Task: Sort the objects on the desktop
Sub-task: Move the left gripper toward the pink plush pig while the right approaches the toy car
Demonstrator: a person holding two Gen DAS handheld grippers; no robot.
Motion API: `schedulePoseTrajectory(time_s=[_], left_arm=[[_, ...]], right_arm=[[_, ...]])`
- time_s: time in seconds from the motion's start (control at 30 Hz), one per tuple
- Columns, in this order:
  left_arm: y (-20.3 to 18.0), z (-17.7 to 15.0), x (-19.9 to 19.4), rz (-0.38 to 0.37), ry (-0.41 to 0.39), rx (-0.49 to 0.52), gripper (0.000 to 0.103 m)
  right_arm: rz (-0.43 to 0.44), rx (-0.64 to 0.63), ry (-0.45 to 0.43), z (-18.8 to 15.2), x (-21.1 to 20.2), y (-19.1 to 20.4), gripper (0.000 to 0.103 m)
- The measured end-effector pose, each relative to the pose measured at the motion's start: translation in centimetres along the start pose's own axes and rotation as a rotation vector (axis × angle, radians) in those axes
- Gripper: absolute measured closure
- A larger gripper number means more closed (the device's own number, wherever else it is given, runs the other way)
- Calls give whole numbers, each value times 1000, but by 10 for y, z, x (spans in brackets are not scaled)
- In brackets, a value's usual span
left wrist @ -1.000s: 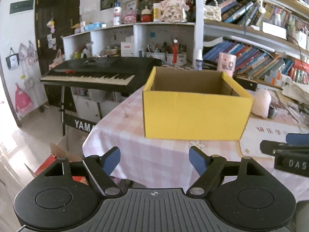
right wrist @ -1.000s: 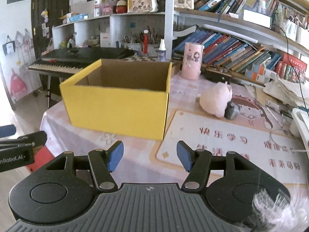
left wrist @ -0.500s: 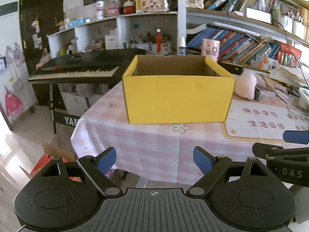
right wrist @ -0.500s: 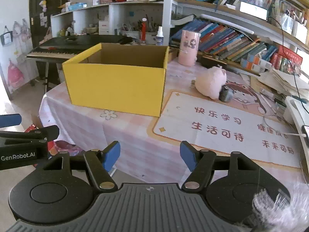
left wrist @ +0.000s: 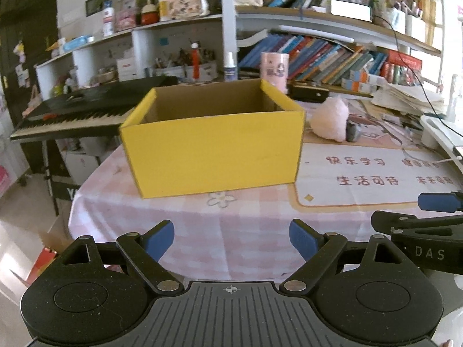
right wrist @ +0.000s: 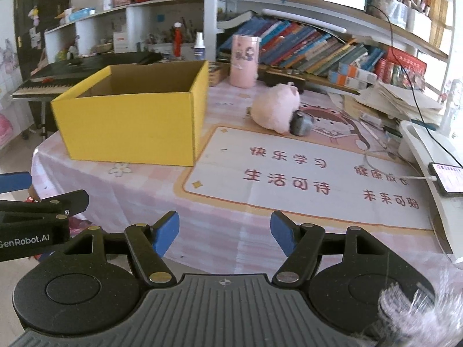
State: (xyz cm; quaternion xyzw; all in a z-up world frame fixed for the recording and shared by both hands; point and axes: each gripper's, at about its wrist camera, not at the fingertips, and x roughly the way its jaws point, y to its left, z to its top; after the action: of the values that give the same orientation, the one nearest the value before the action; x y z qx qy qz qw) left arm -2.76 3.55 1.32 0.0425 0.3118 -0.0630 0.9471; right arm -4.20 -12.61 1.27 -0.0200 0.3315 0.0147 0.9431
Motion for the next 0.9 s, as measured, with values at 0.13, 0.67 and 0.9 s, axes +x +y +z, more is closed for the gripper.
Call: schedulePoseTrajectory(time_s=[0.13, 0.67, 0.9], left_arm=[[-10, 5, 7, -9, 0, 18, 14], [-61, 32, 41, -79, -5, 49, 14], [-90, 47, 61, -130, -7, 59, 15]], right_arm=[[-8, 15, 7, 3, 6, -12, 35], [-46, 42, 31, 22, 33, -66, 34], [-55, 32, 39, 34, 47, -95, 34]])
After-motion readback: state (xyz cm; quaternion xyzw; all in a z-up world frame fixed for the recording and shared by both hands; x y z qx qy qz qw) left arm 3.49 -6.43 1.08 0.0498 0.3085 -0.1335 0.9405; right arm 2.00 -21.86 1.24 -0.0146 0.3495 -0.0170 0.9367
